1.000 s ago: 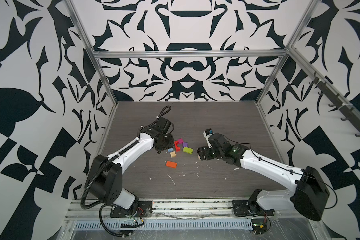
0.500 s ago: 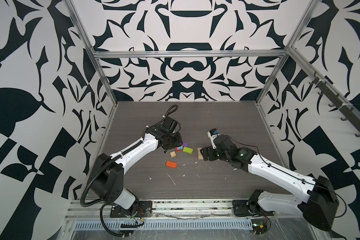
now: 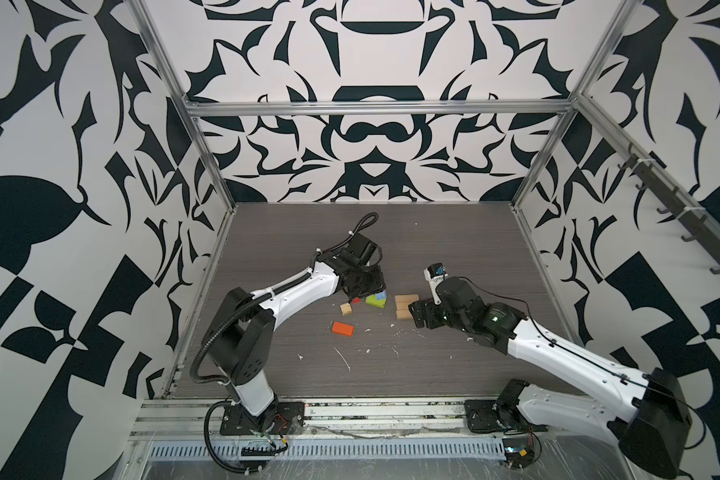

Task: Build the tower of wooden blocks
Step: 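Lift the blue bar with the left gripper and carry it over the tan bars, then lower the blue bar onto the tan bars and open the left gripper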

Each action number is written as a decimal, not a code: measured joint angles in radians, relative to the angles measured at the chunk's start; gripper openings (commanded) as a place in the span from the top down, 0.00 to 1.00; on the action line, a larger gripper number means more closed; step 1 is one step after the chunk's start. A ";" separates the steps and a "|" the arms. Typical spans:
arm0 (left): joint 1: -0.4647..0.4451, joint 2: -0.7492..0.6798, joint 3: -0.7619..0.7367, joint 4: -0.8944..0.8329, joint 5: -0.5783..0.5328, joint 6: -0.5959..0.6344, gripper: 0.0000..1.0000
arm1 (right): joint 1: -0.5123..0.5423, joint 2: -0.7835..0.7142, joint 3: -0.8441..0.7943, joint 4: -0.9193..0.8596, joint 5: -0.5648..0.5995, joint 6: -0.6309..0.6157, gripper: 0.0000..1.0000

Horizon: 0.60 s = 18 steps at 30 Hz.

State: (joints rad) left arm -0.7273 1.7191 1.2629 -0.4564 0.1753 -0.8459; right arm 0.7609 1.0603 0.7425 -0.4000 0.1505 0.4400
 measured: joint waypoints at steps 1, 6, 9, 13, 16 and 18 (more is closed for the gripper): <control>-0.007 0.014 0.011 0.005 0.004 -0.003 0.94 | 0.000 -0.004 0.000 -0.003 0.003 0.000 0.06; -0.038 0.066 0.054 0.018 0.016 -0.018 0.94 | 0.000 -0.021 -0.003 -0.011 0.010 0.000 0.06; -0.055 0.097 0.081 0.024 0.027 -0.022 0.95 | 0.000 -0.028 -0.008 -0.021 0.023 0.001 0.06; -0.073 0.143 0.118 0.032 0.039 -0.026 0.94 | 0.000 -0.029 -0.011 -0.038 0.042 0.001 0.06; -0.084 0.166 0.129 0.037 0.044 -0.031 0.94 | 0.000 -0.040 -0.015 -0.046 0.051 0.001 0.06; -0.090 0.174 0.130 0.040 0.048 -0.037 0.94 | 0.000 -0.051 -0.023 -0.047 0.055 0.002 0.06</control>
State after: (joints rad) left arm -0.8169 1.8935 1.3933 -0.4164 0.2230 -0.8833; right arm 0.7605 1.0092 0.7200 -0.4465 0.2050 0.4416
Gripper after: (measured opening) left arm 0.324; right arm 0.942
